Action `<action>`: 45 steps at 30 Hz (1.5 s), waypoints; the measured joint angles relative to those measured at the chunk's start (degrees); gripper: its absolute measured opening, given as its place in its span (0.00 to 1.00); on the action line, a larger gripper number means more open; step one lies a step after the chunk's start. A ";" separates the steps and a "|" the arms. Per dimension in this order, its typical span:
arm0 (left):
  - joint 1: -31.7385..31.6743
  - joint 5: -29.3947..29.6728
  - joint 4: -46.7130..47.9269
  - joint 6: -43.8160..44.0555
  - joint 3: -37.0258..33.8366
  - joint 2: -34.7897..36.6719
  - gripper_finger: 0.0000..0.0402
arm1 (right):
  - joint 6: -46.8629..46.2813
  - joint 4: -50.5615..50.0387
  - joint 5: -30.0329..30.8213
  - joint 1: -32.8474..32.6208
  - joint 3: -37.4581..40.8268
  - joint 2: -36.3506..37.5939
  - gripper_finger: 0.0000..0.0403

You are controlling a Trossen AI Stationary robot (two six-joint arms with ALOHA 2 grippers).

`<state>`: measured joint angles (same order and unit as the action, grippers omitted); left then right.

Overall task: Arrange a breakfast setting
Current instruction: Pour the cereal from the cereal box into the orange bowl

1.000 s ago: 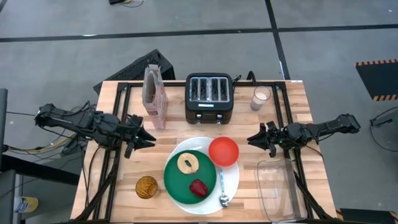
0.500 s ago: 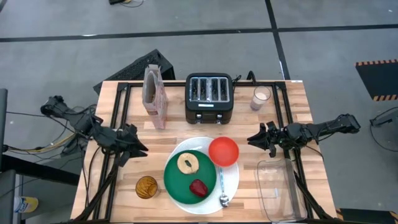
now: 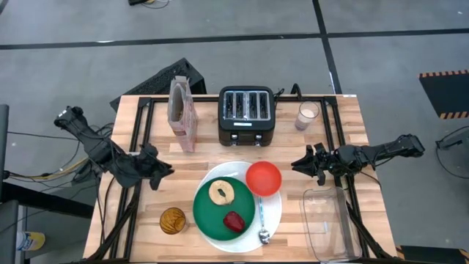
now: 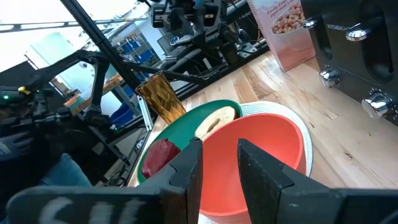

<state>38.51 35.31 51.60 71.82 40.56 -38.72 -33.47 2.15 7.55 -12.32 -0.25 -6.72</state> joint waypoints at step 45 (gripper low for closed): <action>-12.33 24.61 -2.26 28.45 -1.44 -30.38 0.99 | -0.01 0.00 0.00 -0.01 0.00 0.00 0.31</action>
<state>26.18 59.92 49.34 100.27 39.11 -69.10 -33.49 2.15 7.55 -12.33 -0.25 -6.72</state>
